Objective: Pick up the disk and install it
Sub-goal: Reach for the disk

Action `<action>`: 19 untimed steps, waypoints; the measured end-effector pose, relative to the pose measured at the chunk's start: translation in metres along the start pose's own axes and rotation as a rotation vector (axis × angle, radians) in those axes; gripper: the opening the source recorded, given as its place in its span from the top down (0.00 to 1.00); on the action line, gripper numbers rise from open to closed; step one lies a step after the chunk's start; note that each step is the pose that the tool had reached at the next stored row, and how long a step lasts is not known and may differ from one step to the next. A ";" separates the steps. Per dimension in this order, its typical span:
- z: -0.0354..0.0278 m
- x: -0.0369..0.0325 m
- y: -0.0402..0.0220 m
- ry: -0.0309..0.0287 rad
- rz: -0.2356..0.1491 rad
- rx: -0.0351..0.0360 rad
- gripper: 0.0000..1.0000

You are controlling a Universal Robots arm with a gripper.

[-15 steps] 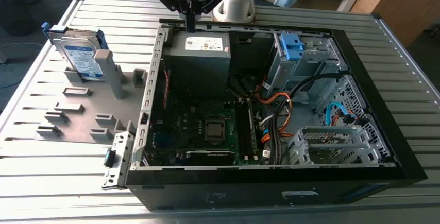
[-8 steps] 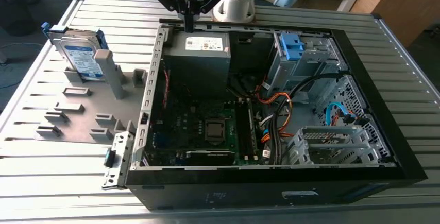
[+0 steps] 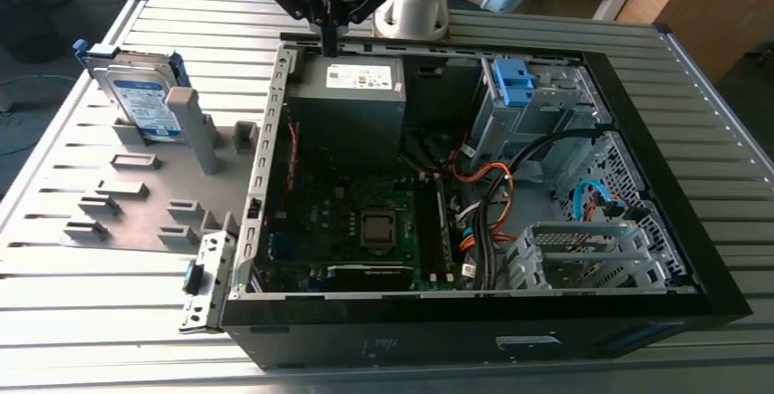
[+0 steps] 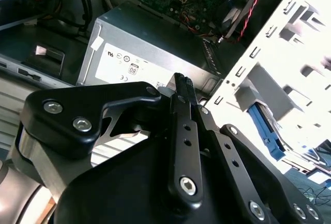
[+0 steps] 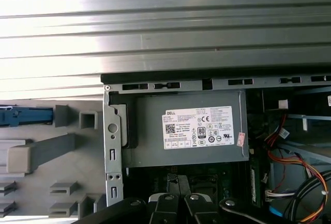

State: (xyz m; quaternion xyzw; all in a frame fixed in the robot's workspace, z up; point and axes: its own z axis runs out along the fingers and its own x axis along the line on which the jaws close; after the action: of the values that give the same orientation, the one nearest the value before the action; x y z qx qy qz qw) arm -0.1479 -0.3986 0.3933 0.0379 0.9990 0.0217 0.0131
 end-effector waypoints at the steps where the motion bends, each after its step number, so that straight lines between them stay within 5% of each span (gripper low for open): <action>1: 0.0000 0.0005 0.0000 0.0000 0.000 0.0000 0.89; 19: -0.0002 0.0077 -0.0006 0.0000 0.000 0.0001 0.89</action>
State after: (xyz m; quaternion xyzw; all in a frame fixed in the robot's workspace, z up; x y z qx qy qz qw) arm -0.1556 -0.3986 0.3933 0.0378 0.9990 0.0217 0.0131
